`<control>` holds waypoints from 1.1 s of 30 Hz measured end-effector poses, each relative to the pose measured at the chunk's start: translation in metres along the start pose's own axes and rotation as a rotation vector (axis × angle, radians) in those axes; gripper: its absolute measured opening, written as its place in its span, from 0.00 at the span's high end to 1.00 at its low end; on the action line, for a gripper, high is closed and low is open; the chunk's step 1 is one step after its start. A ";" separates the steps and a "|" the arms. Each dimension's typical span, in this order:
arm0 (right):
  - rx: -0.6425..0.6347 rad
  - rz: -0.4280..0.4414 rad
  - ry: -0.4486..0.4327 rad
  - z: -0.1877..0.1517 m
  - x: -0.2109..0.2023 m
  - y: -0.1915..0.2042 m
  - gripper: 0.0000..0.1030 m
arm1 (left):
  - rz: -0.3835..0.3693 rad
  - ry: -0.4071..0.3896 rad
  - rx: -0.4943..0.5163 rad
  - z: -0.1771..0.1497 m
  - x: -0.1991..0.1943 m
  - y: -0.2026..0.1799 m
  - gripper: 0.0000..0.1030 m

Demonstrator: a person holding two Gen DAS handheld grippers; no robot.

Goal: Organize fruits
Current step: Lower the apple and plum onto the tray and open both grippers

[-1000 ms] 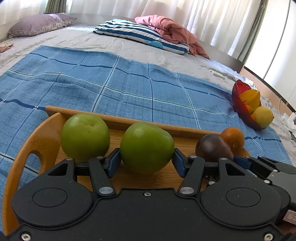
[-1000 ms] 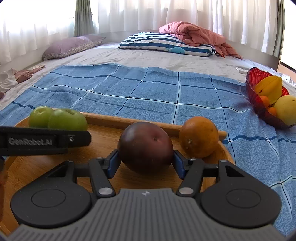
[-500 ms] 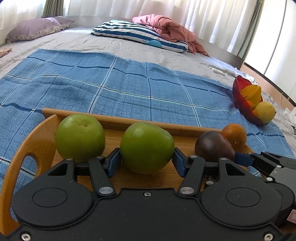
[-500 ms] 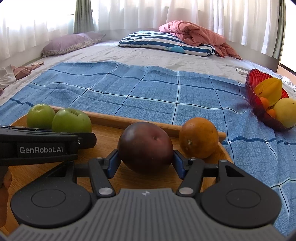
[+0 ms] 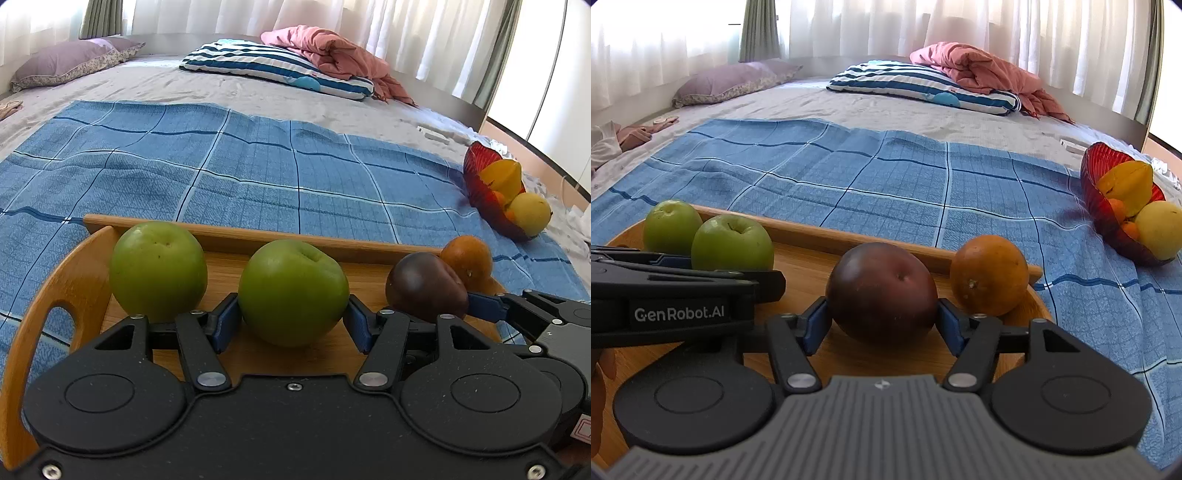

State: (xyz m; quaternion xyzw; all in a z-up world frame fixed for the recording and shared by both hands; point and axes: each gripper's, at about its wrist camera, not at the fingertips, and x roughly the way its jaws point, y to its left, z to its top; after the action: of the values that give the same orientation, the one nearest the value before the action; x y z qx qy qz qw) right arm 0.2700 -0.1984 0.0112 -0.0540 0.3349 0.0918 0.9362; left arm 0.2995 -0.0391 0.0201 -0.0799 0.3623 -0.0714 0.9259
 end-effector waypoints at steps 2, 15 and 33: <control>-0.002 0.002 -0.004 0.000 -0.001 0.001 0.25 | 0.001 0.000 0.001 0.000 -0.001 0.000 0.42; -0.003 0.008 -0.008 0.000 -0.007 0.005 0.17 | 0.004 0.001 -0.022 -0.005 -0.013 0.009 0.26; -0.006 0.000 0.028 -0.012 -0.024 0.012 0.15 | 0.043 0.034 0.006 -0.018 -0.031 0.010 0.17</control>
State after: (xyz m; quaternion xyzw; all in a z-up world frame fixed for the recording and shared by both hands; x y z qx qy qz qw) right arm 0.2416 -0.1916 0.0166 -0.0583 0.3478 0.0920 0.9312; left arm 0.2658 -0.0254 0.0255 -0.0679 0.3796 -0.0537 0.9211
